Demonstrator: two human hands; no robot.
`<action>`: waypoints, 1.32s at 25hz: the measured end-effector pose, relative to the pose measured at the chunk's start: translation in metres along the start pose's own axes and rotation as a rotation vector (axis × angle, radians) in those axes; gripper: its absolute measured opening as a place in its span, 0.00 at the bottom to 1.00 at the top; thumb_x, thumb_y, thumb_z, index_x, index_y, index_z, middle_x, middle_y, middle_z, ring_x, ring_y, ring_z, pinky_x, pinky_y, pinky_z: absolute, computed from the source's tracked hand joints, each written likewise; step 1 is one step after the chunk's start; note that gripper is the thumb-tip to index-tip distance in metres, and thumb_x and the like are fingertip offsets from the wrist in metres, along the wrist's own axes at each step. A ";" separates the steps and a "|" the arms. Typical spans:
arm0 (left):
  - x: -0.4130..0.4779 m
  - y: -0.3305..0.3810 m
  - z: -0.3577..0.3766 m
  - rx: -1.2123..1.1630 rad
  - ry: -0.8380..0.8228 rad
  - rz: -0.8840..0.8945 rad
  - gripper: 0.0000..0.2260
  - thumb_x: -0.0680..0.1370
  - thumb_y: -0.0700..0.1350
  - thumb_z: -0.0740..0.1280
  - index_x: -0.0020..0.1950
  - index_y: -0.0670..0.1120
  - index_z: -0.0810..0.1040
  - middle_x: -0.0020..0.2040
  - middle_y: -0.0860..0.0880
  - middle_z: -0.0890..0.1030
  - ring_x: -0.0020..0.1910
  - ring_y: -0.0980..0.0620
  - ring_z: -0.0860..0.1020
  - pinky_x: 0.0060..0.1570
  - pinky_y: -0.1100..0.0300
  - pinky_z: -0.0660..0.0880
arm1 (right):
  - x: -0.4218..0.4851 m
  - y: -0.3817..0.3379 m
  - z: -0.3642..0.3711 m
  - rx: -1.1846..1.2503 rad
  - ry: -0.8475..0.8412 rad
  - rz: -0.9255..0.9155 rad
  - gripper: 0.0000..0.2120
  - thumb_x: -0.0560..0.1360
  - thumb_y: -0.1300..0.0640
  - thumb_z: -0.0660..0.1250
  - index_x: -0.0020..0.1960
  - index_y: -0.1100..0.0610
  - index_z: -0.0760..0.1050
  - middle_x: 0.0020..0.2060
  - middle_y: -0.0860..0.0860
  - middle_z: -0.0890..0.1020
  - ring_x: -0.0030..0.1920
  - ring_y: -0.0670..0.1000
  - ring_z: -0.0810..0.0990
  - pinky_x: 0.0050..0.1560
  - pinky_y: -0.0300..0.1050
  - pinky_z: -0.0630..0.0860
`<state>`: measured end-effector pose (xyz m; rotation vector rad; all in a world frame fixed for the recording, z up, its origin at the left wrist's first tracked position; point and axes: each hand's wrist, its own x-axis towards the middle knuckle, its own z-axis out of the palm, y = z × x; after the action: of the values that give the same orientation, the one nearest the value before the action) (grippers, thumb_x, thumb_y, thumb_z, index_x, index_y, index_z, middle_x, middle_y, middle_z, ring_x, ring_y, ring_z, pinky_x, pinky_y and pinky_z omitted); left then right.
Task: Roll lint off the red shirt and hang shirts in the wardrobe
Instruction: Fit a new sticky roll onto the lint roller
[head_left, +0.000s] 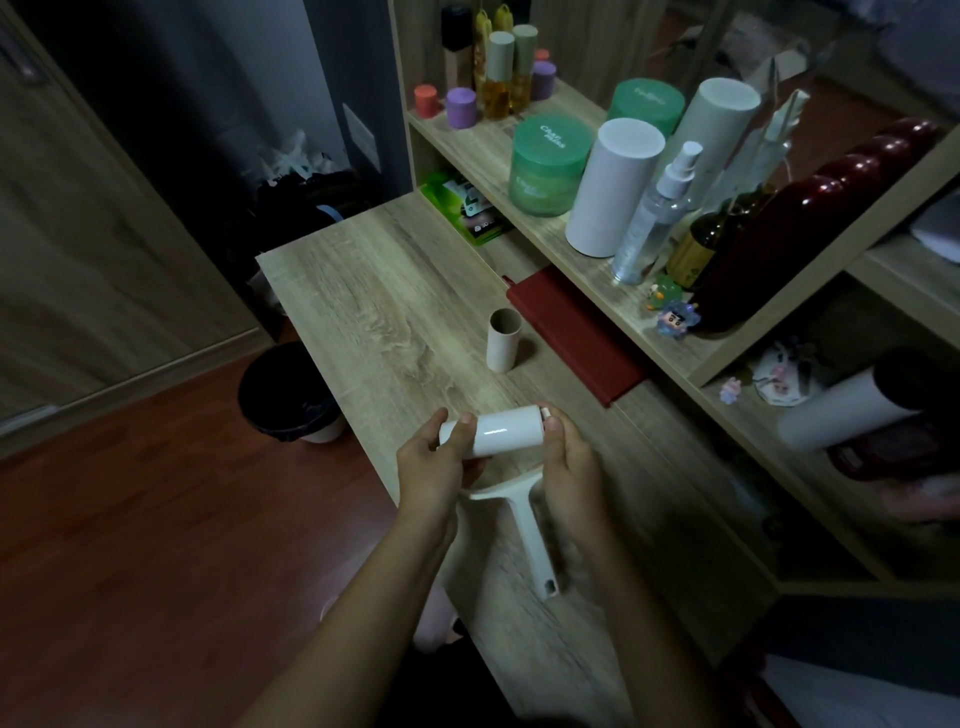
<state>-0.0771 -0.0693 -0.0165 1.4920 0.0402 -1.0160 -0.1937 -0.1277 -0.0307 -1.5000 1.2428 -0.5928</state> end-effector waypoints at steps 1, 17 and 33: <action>0.002 0.000 -0.001 -0.004 -0.004 -0.015 0.24 0.75 0.44 0.70 0.69 0.42 0.69 0.56 0.41 0.77 0.51 0.44 0.80 0.46 0.53 0.80 | 0.002 0.002 -0.002 -0.007 -0.009 0.002 0.18 0.81 0.53 0.51 0.68 0.54 0.70 0.58 0.49 0.78 0.57 0.45 0.75 0.49 0.30 0.70; 0.023 -0.018 -0.028 -0.196 0.160 -0.139 0.21 0.75 0.41 0.69 0.67 0.38 0.71 0.54 0.39 0.77 0.42 0.46 0.80 0.40 0.51 0.80 | 0.024 0.069 -0.007 -0.223 -0.171 0.080 0.20 0.80 0.51 0.53 0.68 0.57 0.69 0.64 0.55 0.75 0.65 0.51 0.72 0.67 0.51 0.69; 0.016 -0.016 -0.020 -0.100 0.070 -0.031 0.23 0.75 0.44 0.69 0.69 0.44 0.70 0.58 0.41 0.78 0.53 0.44 0.79 0.46 0.53 0.79 | 0.020 0.010 -0.010 0.007 -0.368 0.016 0.19 0.79 0.52 0.59 0.69 0.52 0.68 0.60 0.41 0.73 0.62 0.41 0.73 0.62 0.38 0.69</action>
<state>-0.0658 -0.0577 -0.0413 1.4388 0.1626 -0.9727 -0.1992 -0.1494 -0.0413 -1.5111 0.9647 -0.2910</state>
